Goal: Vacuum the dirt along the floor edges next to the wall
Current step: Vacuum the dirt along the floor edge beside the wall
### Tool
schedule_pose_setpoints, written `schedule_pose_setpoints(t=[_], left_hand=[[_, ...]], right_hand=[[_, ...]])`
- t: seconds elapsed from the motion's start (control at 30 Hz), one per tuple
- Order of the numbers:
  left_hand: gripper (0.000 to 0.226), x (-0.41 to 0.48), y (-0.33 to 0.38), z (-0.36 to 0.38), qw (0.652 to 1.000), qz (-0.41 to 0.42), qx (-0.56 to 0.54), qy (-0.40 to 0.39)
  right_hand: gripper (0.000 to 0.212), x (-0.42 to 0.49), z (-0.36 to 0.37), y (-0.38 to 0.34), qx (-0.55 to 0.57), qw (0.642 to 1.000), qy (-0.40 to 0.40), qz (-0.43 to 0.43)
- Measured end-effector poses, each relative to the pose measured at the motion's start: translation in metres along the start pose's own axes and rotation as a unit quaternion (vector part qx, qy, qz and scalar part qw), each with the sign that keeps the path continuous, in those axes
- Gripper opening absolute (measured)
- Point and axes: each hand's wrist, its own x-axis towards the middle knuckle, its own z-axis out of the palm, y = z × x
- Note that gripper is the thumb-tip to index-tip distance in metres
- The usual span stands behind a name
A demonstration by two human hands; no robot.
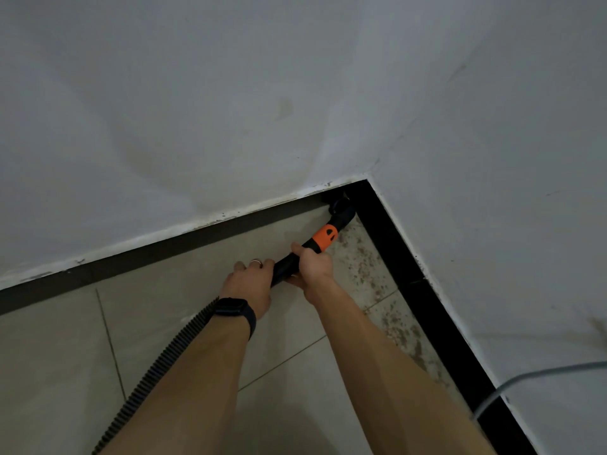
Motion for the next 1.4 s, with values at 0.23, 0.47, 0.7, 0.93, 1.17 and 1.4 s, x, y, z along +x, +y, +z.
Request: schedule_pose_setpoints(t=[0.23,0.47,0.7,0.93,1.17,1.4], left_hand=[[0.043,0.016,0.007,-0.004,0.998,0.006,-0.053,-0.028],[0.041,0.027,0.009,-0.012,0.988,-0.028,-0.115,-0.104],[0.046,0.027,0.019,-0.001,0.965,-0.07,-0.191,-0.167],[0.048,0.022,0.034,-0.001,0.969,-0.057,-0.162,-0.18],[0.046,0.011,0.047,0.005,0.977,-0.039,-0.106,-0.181],[0.041,0.003,0.048,0.006,0.983,-0.018,-0.051,-0.173]], right_hand=[[0.036,0.019,0.007,-0.003,-0.129,0.985,0.069,-0.088],[0.069,0.012,0.002,-0.012,-0.262,0.951,0.073,-0.147],[0.066,0.005,-0.006,-0.012,-0.304,0.938,0.063,-0.157],[0.063,0.007,-0.021,-0.005,-0.299,0.94,0.073,-0.149],[0.055,0.002,-0.036,0.007,-0.28,0.946,0.091,-0.137],[0.054,-0.004,-0.042,0.017,-0.253,0.957,0.091,-0.111]])
